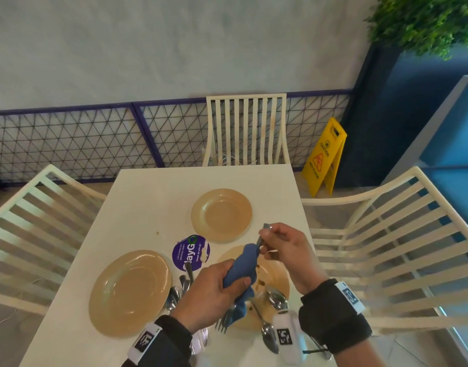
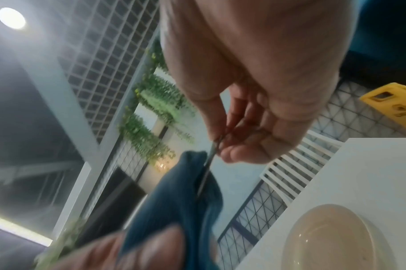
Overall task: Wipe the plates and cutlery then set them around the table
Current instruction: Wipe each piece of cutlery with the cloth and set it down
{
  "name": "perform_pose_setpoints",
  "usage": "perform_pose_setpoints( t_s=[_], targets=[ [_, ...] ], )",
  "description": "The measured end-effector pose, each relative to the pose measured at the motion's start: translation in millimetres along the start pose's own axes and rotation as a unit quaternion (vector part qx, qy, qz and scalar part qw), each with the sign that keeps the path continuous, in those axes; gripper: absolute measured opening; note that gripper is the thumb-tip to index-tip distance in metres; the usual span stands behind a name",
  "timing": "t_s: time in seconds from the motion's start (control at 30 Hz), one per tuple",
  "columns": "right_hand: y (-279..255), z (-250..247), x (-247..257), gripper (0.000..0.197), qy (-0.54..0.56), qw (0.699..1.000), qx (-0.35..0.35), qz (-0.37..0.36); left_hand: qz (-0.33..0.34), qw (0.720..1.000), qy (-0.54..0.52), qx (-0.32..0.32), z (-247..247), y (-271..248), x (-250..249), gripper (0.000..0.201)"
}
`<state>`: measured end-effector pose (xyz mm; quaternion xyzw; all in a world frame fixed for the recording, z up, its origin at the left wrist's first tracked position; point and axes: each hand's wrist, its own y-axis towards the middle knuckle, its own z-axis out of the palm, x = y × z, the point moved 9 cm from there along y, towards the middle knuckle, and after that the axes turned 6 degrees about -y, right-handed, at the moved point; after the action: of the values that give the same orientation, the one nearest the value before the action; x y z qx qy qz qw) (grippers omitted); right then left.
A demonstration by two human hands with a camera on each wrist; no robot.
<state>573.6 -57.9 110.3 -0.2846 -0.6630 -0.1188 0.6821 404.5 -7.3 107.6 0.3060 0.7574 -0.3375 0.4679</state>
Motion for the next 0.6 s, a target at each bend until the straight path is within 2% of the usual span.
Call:
perform_pose_setpoints(
  t_s=[0.13,0.23,0.3,0.43,0.5,0.6],
  targets=[
    [4,-31,-8,0.015,0.096,0.992,-0.084,0.024,-0.014,0.999,0.050,0.012,-5,-1,13,0.011],
    [-3,-23,-19,0.015,0.133,0.987,-0.076,0.040,-0.013,0.997,0.076,-0.018,-10,3,13,0.014],
    [-6,-24,-20,0.014,0.147,0.985,-0.084,0.037,-0.012,0.998,0.055,-0.027,-6,3,10,0.018],
    [0,-54,-2,0.011,0.146,0.980,-0.133,0.000,-0.031,0.999,0.020,-0.006,3,-3,14,0.016],
    [-2,-56,3,0.012,0.145,0.981,-0.132,-0.005,-0.033,0.999,0.023,-0.004,3,-3,13,0.014],
    [-8,-46,-3,0.011,0.158,0.981,-0.116,0.016,-0.055,0.997,-0.007,-0.051,-5,1,11,0.028]
  ],
)
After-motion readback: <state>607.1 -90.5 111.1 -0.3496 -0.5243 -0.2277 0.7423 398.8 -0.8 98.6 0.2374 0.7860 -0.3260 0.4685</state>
